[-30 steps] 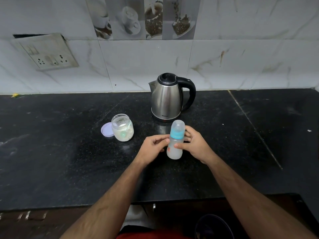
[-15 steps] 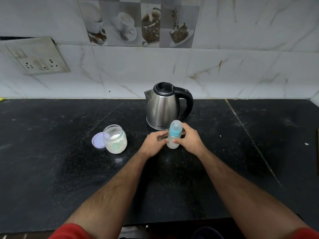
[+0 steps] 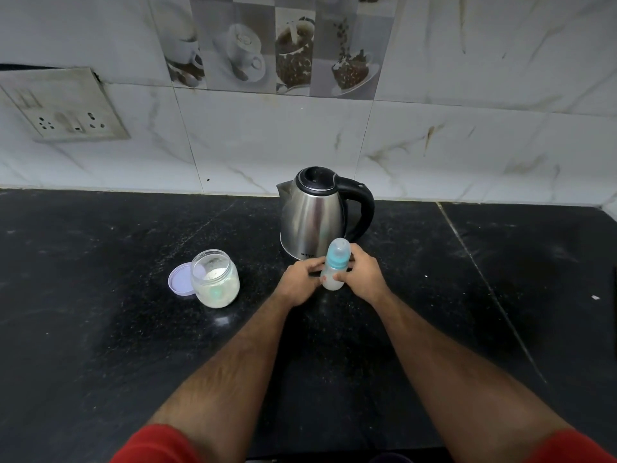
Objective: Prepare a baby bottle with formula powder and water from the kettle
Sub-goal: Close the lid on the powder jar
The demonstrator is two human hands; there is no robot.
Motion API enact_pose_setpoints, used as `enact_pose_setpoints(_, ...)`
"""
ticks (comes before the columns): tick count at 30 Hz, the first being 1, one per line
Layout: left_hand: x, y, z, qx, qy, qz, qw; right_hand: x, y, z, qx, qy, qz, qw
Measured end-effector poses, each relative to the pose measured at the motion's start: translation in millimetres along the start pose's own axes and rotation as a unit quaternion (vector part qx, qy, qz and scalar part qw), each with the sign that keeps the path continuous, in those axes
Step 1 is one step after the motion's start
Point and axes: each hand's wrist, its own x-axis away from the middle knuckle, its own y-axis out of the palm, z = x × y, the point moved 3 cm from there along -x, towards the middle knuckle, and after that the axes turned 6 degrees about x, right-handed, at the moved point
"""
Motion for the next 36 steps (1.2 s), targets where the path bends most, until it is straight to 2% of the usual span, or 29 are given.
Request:
enact_pose_setpoints(3,-1.8,2.0,-6.2,-0.006,-0.002,-0.001,1.000,-0.1,0.5,1.9,-0.004,-0.004,-0.004,1.000)
enact_pose_setpoints(6,3.0,2.8,-9.1,0.009,-0.009,0.030,0.999,5.0,0.0,4.4,-0.015,0.003,0.006,1.000)
enact_pose_setpoints(9,18.7,0.9,-6.8,0.031,-0.012,0.073,0.997,19.0,-1.0,8.6,0.011,0.017,0.058,0.998)
enact_pose_setpoints(12,39.7,-0.1,-13.5,0.040,-0.005,0.084,0.996,44.2,0.1,12.7,0.037,0.045,0.123,0.991)
enact_pose_setpoints(16,72.4,-10.0,-31.0,0.029,0.009,0.098,0.995,78.7,17.4,5.9,0.020,0.028,0.147,0.988)
enact_pose_setpoints(21,115.5,-43.1,-59.1,0.046,0.003,0.143,0.989,99.4,59.7,-24.4,-0.018,-0.017,0.077,0.997)
enact_pose_setpoints(28,160.8,-109.1,-88.7,0.054,-0.025,0.255,0.965,93.9,123.5,-82.8,-0.038,-0.063,-0.018,0.997)
enact_pose_setpoints(36,164.2,-174.1,-101.6,0.056,-0.055,0.284,0.956,64.9,158.8,-109.5,-0.023,-0.008,-0.049,0.998)
